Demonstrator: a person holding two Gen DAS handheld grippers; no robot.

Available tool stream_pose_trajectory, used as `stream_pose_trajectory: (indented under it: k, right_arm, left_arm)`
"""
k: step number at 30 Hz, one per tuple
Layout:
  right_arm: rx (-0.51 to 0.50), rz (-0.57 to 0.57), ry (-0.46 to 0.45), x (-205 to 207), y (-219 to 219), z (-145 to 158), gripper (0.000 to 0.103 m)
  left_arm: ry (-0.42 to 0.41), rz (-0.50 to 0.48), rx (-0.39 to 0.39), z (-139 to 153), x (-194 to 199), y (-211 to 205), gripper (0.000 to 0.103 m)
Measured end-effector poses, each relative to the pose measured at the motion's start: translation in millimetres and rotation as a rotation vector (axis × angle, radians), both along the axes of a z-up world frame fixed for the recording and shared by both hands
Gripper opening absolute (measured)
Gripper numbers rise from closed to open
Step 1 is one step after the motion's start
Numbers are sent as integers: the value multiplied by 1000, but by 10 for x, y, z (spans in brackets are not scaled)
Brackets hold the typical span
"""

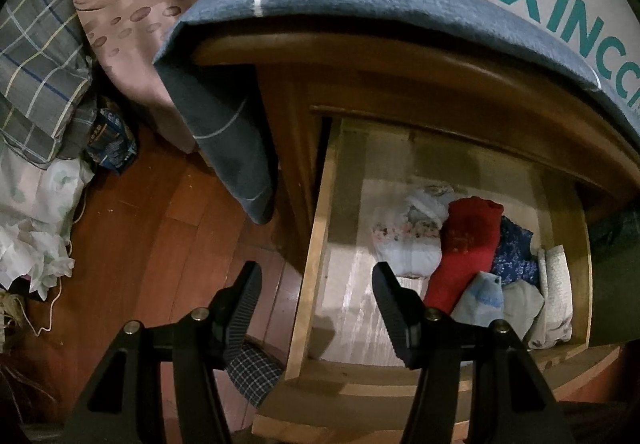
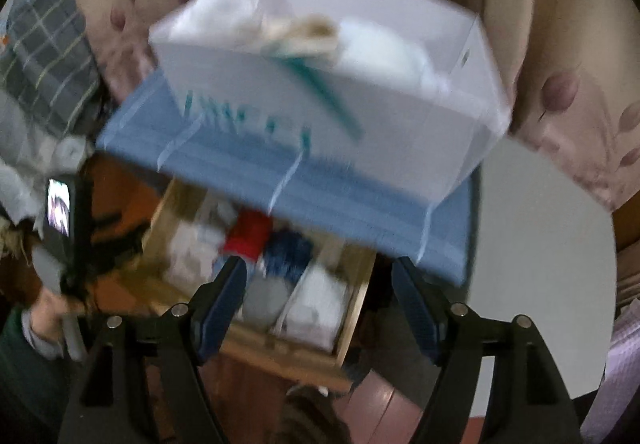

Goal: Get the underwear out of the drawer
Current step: 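Move the empty right tool back down into the drawer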

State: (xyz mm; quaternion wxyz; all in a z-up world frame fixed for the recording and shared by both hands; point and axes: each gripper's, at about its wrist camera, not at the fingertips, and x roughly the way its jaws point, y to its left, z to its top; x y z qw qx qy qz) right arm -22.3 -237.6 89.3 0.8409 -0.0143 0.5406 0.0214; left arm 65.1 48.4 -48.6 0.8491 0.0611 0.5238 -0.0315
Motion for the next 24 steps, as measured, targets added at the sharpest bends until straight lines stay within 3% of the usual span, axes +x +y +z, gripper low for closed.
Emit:
stream_pose_trajectory:
  k: [6, 12, 20, 24]
  right_arm:
    - [9, 29, 153, -55, 176, -837, 73]
    - [-26, 91, 268, 103, 273, -1451, 73]
    - [-50, 177, 342, 394, 235, -1840, 81]
    - [-116, 223, 364, 449, 228, -1990, 85]
  left_arm:
    - [31, 0, -15, -57, 9, 8, 59]
    - [54, -14, -12, -99, 27, -30, 59]
    - [71, -35, -1, -147, 48, -94, 59]
    - [97, -46, -18, -183, 53, -124, 59]
